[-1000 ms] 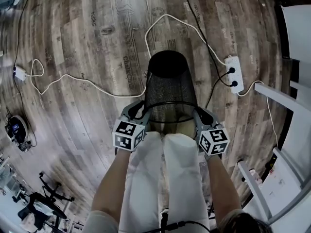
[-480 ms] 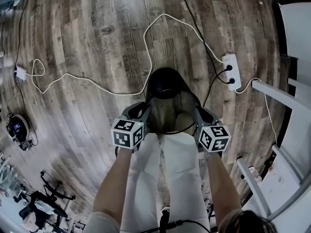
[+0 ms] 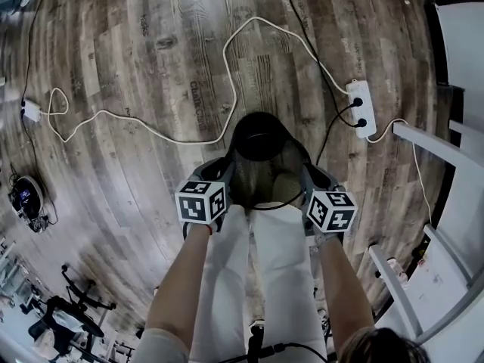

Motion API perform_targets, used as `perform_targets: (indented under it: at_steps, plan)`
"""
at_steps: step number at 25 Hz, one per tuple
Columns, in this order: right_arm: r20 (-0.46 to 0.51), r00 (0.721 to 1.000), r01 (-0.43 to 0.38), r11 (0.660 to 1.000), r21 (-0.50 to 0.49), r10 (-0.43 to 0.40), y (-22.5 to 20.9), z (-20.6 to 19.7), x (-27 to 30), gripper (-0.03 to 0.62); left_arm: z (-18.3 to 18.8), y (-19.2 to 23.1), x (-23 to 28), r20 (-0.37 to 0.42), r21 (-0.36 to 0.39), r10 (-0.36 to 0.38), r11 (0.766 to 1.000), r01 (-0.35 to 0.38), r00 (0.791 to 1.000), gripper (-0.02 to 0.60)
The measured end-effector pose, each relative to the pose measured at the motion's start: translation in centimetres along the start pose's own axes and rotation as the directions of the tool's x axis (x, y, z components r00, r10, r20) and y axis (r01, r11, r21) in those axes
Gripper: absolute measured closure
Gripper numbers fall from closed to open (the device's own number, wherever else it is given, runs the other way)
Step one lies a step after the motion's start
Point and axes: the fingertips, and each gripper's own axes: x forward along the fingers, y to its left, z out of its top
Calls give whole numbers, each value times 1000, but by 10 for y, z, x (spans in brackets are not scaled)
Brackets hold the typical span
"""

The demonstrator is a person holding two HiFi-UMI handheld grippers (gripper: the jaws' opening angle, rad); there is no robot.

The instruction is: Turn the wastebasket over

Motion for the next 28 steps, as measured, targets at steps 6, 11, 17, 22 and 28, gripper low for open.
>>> perform_targets:
  at_steps: [6, 11, 17, 22, 28]
  plan:
    - [12, 1000, -2, 1000, -2, 2, -1, 2, 2, 565, 5, 1, 6, -4, 32, 16, 999, -16, 1000, 495]
    - [46, 999, 1, 1000, -8, -1, -1, 11, 8, 565, 13, 5, 10, 35, 78, 45, 996, -47, 998, 494]
    - [71, 997, 12, 1000, 6, -12, -1, 17, 14, 560, 18, 14, 3, 89, 97, 79, 991, -88, 993, 494]
    - [102, 995, 2, 1000, -18, 0, 1, 20, 11, 515, 21, 10, -4, 129, 123, 64, 989, -80, 990, 491]
    - [174, 984, -12, 997, -80, 26, 14, 37, -2, 445, 32, -1, -19, 198, 138, 44, 988, -72, 979, 491]
